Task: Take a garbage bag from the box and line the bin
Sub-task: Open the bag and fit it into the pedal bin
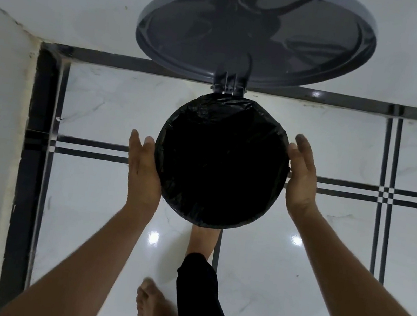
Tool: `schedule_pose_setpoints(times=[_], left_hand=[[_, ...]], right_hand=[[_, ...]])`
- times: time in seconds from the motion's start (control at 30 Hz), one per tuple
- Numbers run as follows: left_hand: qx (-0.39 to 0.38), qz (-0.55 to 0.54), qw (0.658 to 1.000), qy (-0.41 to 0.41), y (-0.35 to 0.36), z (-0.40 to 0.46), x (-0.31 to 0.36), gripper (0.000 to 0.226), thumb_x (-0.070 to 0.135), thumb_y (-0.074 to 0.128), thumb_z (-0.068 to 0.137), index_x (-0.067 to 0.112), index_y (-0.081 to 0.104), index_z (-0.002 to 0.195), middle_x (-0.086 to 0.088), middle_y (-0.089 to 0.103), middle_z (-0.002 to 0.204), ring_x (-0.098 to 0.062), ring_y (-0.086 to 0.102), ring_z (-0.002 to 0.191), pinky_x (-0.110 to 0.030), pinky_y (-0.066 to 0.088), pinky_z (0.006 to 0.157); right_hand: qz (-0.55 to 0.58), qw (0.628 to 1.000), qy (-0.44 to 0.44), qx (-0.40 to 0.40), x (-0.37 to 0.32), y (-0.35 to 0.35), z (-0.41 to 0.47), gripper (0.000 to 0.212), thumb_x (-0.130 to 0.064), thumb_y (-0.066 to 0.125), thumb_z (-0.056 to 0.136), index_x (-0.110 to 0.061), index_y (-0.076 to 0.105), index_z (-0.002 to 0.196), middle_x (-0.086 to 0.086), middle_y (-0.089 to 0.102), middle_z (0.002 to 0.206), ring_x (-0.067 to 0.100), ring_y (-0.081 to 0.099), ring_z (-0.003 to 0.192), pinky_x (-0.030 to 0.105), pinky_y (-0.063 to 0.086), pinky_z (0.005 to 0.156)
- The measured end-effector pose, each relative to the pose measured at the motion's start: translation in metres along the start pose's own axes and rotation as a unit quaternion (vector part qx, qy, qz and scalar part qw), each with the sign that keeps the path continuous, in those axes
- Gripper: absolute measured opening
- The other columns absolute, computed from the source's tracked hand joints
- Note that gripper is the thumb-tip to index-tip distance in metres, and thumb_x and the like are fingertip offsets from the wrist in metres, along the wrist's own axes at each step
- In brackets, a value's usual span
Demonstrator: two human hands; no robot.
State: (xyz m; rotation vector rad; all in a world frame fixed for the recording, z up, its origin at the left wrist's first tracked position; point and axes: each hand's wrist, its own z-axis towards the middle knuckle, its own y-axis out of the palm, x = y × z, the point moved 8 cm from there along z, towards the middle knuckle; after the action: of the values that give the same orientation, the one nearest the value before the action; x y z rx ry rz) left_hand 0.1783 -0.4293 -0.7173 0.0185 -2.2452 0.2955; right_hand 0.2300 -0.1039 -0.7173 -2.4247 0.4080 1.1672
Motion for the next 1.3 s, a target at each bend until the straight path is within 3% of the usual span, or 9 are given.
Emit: schedule_pose_setpoints(times=[0.17,0.33,0.47,0.57,0.7,0.8,0.93,1.03,1.3], left_hand=[[-0.017,-0.105,0.994,-0.017,0.023,-0.045,-0.019,0.040,0.047,0.042,0.106,0.046,0.040,0.146,0.029,0.050,0.137,0.022,0.053,0.114,-0.004,0.045,0.086],[0.002,-0.121,0.992,-0.039,0.025,-0.033,-0.018,0.076,0.054,0.050,0.093,0.038,0.019,0.160,0.016,0.033,0.160,-0.005,0.034,0.146,-0.039,0.030,0.123],[0.020,-0.083,0.994,-0.070,0.014,-0.038,-0.014,0.098,0.060,0.049,0.086,0.029,-0.001,0.164,0.011,0.007,0.172,-0.010,0.011,0.157,-0.044,0.017,0.128],[0.015,0.068,0.994,0.080,0.004,-0.068,0.047,0.086,0.057,0.042,0.097,0.025,0.000,0.165,0.012,-0.002,0.172,-0.005,-0.001,0.158,-0.043,0.010,0.130],[0.005,0.192,0.881,0.432,0.012,-0.134,0.182,0.069,0.029,0.047,0.106,-0.003,0.017,0.160,-0.020,0.012,0.168,-0.033,0.008,0.159,-0.047,0.016,0.128],[0.001,0.273,0.781,0.561,0.031,-0.152,0.256,0.067,0.026,0.051,0.105,-0.011,0.024,0.155,-0.033,0.017,0.163,-0.048,0.013,0.155,-0.058,0.018,0.124],[-0.088,0.473,0.686,0.546,0.071,-0.112,0.293,0.066,0.053,0.025,0.109,0.014,0.024,0.162,-0.013,0.019,0.170,-0.033,0.019,0.157,-0.056,0.024,0.123],[-0.208,0.508,0.675,0.493,0.081,-0.091,0.287,0.062,0.056,0.022,0.108,0.021,0.034,0.158,-0.006,0.043,0.160,-0.029,0.042,0.145,-0.047,0.038,0.116],[-0.294,0.501,0.631,0.514,0.063,-0.107,0.257,0.048,0.035,0.040,0.110,0.015,0.043,0.154,-0.008,0.051,0.154,-0.030,0.050,0.136,-0.036,0.035,0.112]], right_hand=[[0.009,0.999,-0.038,-0.009,0.020,0.020,-0.046,0.082,-0.051,0.061,0.094,-0.042,0.013,0.160,-0.020,0.026,0.163,0.004,0.029,0.149,0.037,0.029,0.123],[0.074,0.997,0.025,0.009,0.037,0.022,-0.035,0.098,-0.063,0.065,0.083,-0.042,0.009,0.160,-0.013,0.024,0.166,0.013,0.028,0.151,0.046,0.025,0.125],[0.060,0.998,0.028,0.014,0.025,0.009,-0.044,0.101,-0.063,0.064,0.081,-0.040,0.008,0.161,-0.012,0.014,0.169,0.013,0.020,0.154,0.044,0.021,0.126],[0.023,0.993,-0.077,0.087,-0.038,-0.010,-0.072,0.080,-0.045,0.061,0.089,-0.024,0.027,0.159,-0.004,0.029,0.164,-0.007,0.036,0.140,0.026,0.034,0.118],[-0.106,0.898,-0.381,0.191,-0.183,-0.029,-0.125,0.040,-0.016,0.059,0.099,0.000,0.053,0.135,0.009,0.055,0.136,0.019,0.053,0.128,0.042,0.045,0.108],[-0.209,0.806,-0.536,0.140,-0.273,-0.016,-0.143,0.041,-0.014,0.054,0.103,0.008,0.050,0.138,0.022,0.050,0.139,0.034,0.049,0.132,0.041,0.043,0.109],[-0.386,0.811,-0.428,-0.099,-0.299,0.022,-0.096,0.051,-0.040,0.036,0.109,-0.017,0.042,0.154,0.002,0.039,0.160,0.019,0.028,0.152,0.044,0.028,0.123],[-0.433,0.816,-0.323,-0.206,-0.284,0.029,-0.078,0.052,-0.047,0.035,0.108,-0.026,0.040,0.155,-0.002,0.043,0.158,0.010,0.039,0.141,0.034,0.032,0.118],[-0.499,0.797,-0.300,-0.160,-0.244,0.034,-0.119,0.057,-0.039,0.043,0.107,-0.011,0.036,0.157,0.010,0.045,0.157,0.027,0.042,0.144,0.028,0.031,0.115]])
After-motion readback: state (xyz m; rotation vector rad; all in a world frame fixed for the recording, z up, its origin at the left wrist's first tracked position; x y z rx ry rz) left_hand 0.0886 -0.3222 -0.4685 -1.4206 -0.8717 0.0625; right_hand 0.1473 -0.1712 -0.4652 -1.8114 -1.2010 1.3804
